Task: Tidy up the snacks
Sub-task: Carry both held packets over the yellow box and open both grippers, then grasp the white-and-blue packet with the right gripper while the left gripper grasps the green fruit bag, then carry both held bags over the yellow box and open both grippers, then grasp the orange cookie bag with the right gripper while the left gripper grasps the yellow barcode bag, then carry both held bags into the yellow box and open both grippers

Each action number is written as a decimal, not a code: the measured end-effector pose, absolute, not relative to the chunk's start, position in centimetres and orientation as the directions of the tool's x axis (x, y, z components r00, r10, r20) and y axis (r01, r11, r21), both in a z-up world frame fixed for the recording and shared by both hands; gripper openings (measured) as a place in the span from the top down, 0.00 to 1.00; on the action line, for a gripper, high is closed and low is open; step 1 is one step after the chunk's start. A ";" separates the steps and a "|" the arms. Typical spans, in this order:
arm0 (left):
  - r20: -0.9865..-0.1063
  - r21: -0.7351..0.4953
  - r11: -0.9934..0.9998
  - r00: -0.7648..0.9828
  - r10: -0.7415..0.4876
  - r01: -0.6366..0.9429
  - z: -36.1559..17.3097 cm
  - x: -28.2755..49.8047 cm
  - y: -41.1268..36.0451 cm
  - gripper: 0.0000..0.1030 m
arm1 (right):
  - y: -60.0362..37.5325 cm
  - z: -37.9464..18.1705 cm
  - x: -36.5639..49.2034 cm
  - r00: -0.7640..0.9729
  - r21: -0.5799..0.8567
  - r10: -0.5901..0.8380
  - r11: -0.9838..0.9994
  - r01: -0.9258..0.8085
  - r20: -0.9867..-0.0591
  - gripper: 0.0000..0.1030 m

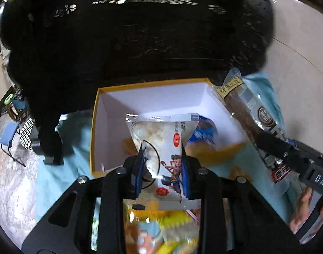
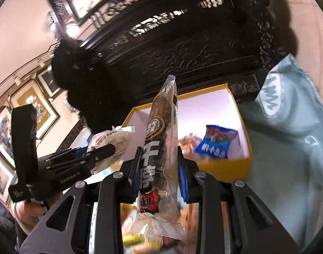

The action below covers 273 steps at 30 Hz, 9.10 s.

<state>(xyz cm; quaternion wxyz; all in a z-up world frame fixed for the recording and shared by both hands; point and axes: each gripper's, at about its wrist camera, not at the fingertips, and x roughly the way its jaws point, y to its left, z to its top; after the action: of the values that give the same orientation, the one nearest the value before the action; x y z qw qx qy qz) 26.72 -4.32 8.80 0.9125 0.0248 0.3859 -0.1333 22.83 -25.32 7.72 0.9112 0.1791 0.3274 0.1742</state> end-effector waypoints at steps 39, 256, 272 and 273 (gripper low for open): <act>-0.735 0.046 0.967 0.664 -0.136 0.249 1.3 14.5 -1.1 0.05 | -24.7 -4.1 11.7 0.650 0.194 0.229 0.973 -0.126 -0.725 0.33; -0.705 -0.109 0.962 0.663 -0.254 0.252 6.5 27.2 -3.1 0.26 | -27.0 6.0 22.3 0.801 0.367 0.403 0.896 -0.248 -0.443 0.54; -0.758 -0.090 0.987 0.633 -0.157 0.137 3.0 28.1 -2.0 0.02 | -27.8 2.9 24.0 0.794 0.372 0.313 0.921 -0.119 -0.521 0.26; -0.760 -0.074 0.988 0.634 -0.145 0.137 2.9 27.0 -1.5 0.02 | -28.1 2.6 23.0 0.791 0.386 0.319 0.915 -0.114 -0.523 0.20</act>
<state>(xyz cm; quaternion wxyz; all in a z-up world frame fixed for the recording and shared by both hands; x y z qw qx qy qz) 26.96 -1.52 2.87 0.9038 -0.0046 0.4209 -0.0781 23.00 -28.13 2.64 0.9309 0.1695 0.3019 0.1164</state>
